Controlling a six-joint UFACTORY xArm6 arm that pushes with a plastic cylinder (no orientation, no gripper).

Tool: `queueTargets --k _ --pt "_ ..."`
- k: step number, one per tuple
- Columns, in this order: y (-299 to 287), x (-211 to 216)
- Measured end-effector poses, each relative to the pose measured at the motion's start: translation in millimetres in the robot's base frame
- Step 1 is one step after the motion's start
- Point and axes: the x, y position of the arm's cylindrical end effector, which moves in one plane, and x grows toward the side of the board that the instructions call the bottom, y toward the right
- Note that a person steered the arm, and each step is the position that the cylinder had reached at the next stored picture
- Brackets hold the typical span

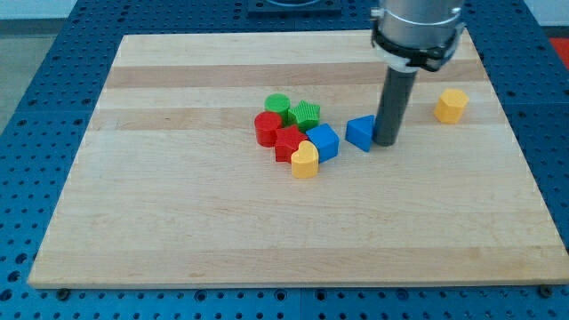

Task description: Place the yellow hexagon into the blue triangle

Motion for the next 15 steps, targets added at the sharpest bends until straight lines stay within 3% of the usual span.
queueTargets --k 2,6,8,12,15 --pt "-39.4 -0.2" --pt "123.0 -0.7" --pt "148.1 -50.6" --pt "87.5 -45.5" --pt "28.9 -69.6"
